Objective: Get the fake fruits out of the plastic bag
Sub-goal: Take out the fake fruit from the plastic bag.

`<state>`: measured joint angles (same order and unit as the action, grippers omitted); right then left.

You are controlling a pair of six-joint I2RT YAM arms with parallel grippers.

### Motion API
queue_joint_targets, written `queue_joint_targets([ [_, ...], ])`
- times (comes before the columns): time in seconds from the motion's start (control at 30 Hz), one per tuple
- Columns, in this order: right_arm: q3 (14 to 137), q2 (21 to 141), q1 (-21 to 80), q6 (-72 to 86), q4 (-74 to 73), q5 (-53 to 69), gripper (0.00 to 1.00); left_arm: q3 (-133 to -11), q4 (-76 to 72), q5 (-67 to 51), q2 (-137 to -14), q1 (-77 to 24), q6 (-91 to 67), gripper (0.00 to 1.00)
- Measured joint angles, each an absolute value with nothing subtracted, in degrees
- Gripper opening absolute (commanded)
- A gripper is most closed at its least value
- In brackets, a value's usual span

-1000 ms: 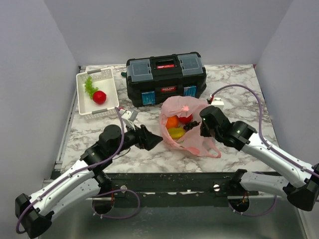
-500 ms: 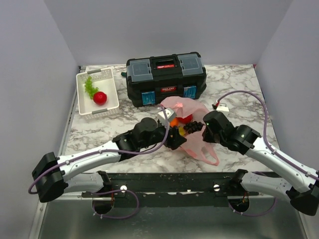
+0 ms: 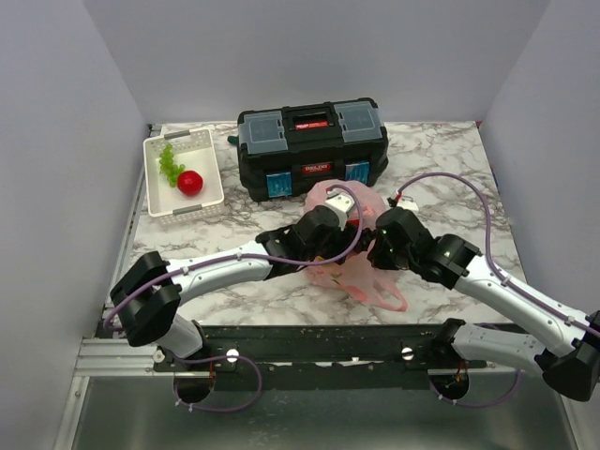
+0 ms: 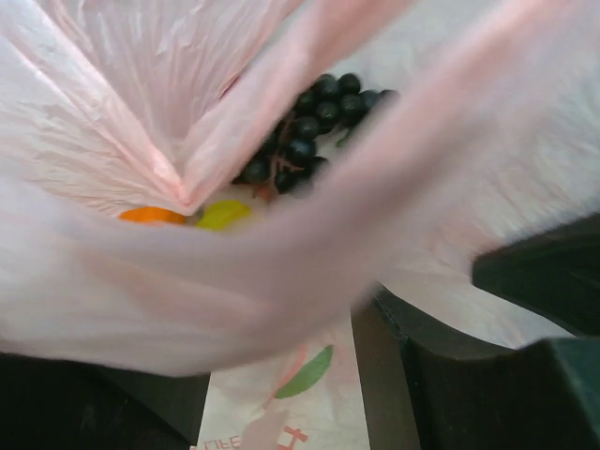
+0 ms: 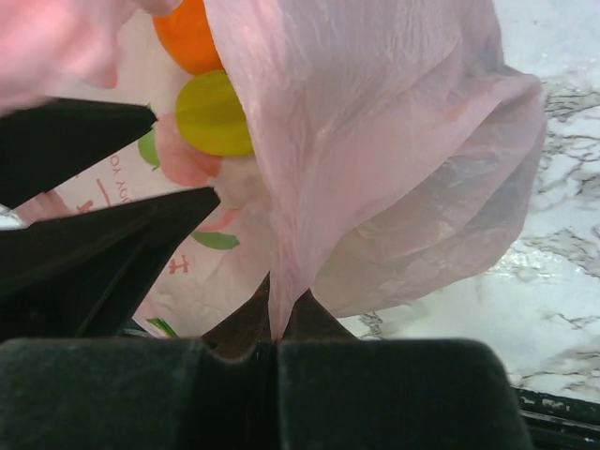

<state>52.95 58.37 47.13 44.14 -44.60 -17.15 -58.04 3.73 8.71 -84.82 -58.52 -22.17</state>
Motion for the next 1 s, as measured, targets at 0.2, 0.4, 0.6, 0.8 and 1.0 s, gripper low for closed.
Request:
queue_joint_targets([
  [0.2,51.81,59.24,47.13,44.12,-41.67,-13.87,0.01,-56.86,5.91,10.39,-86.76,-56.16,-22.98,0.53],
  [0.4,49.67,59.51,47.13,44.05,-39.33,-11.00,0.01,-55.35,6.35,11.16,-87.64,-55.13,-23.88,0.61],
  [0.6,49.25,60.45,47.13,43.68,-38.44,-9.78,0.01,-55.37,6.07,11.09,-90.48,-55.11,-25.04,0.71],
  [0.8,48.21,60.40,47.13,43.48,-37.26,-9.72,0.01,-56.55,6.15,11.09,-95.15,-55.09,-25.87,0.77],
  [1.0,46.87,60.42,47.13,43.48,-36.67,-9.56,0.01,-58.83,5.69,11.11,-98.65,-54.81,-26.26,0.74],
])
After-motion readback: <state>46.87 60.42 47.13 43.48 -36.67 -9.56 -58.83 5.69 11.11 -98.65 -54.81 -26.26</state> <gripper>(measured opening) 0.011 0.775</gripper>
